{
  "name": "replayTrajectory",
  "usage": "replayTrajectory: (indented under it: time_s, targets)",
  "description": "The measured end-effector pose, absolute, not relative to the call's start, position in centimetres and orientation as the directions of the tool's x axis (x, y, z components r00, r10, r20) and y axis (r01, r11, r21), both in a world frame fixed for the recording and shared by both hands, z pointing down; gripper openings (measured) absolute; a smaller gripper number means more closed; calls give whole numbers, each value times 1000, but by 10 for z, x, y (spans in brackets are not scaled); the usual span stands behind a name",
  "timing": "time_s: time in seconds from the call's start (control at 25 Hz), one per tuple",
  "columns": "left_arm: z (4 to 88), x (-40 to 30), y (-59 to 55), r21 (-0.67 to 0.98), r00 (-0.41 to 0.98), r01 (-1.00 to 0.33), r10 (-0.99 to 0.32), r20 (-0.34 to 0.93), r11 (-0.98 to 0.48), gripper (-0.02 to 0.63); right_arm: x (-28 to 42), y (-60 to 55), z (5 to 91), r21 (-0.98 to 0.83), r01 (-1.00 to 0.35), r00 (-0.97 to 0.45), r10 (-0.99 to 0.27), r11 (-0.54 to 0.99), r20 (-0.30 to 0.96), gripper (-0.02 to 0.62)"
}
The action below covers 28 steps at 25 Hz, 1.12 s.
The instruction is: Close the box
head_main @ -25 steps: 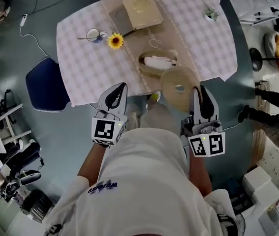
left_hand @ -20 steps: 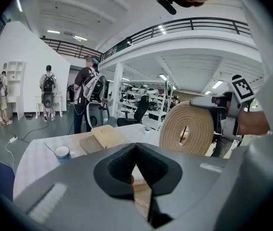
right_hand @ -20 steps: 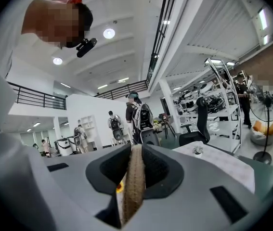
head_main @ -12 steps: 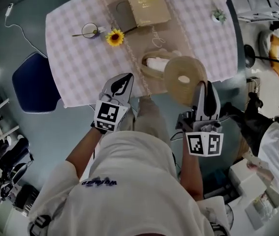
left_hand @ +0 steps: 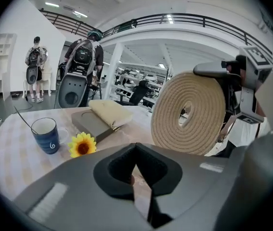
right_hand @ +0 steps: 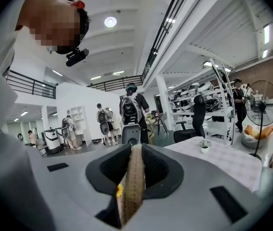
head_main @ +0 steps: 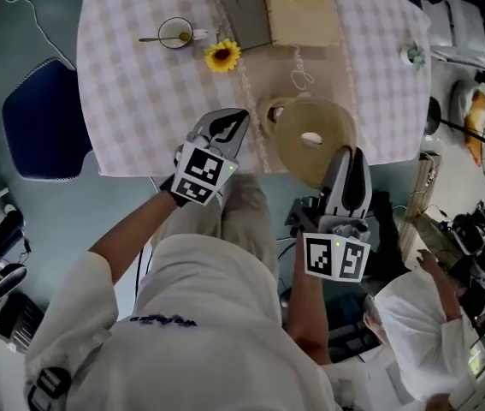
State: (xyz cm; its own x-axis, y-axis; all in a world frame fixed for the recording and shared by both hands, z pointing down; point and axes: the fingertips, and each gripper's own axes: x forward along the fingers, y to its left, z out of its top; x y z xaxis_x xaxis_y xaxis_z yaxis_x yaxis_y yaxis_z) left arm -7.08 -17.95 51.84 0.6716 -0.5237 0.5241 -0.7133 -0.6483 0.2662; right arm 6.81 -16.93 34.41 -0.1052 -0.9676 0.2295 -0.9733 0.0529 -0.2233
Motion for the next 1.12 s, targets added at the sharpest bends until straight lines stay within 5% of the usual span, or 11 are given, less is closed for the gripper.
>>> replayTrajectory:
  time_s: [1.12]
  targets:
    - [590, -34, -184, 381, 697, -685, -404, 593, -621, 2, 41, -188, 402, -97, -993, -91, -956, 66, 279, 73]
